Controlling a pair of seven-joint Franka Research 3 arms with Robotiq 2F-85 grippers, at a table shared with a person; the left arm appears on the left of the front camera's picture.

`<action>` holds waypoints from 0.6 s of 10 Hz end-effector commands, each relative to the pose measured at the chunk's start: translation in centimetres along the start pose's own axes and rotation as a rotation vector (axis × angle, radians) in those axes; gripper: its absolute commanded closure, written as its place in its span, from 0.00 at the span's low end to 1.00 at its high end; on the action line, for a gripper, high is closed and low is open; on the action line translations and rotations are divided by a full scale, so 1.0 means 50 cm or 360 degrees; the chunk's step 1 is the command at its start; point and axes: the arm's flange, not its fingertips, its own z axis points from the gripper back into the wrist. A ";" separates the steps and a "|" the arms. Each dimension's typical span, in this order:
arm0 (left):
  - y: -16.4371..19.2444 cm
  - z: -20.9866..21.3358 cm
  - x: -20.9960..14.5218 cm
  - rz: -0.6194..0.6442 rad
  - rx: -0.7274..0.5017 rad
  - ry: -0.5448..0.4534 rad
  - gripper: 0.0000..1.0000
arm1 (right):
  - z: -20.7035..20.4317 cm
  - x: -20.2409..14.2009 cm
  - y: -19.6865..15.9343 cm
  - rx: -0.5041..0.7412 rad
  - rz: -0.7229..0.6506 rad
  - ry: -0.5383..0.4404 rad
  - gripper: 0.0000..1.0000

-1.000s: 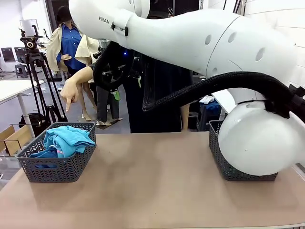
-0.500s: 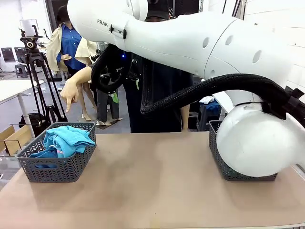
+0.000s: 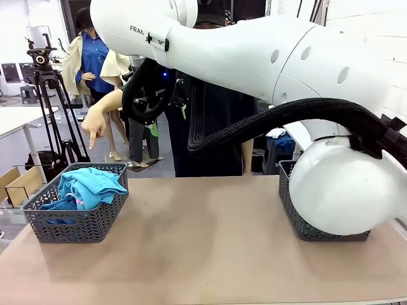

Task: Sort the tops and bottoms.
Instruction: Sort the clothes according to human instructions.

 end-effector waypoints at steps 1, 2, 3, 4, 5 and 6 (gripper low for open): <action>-0.115 0.040 0.019 -0.0219 -0.0119 -0.0152 0.00 | 0.021 -0.120 -0.055 -0.0103 -0.0157 0.0017 0.00; -0.194 0.070 0.018 -0.0381 -0.0184 -0.0261 0.00 | 0.038 -0.196 -0.086 -0.0180 -0.0309 0.0052 0.00; -0.273 0.108 0.017 -0.0502 -0.0325 -0.0305 0.00 | 0.050 -0.270 -0.110 -0.0222 -0.0433 0.0085 0.00; -0.354 0.142 -0.010 -0.0721 -0.0460 -0.0315 0.00 | 0.060 -0.349 -0.123 -0.0255 -0.0578 0.0112 0.00; -0.424 0.161 -0.046 -0.0890 -0.0533 -0.0333 0.00 | 0.068 -0.418 -0.120 -0.0282 -0.0632 0.0143 0.00; -0.486 0.177 -0.071 -0.0937 -0.0572 -0.0469 0.00 | 0.045 -0.472 -0.125 -0.0293 -0.0710 0.0132 0.00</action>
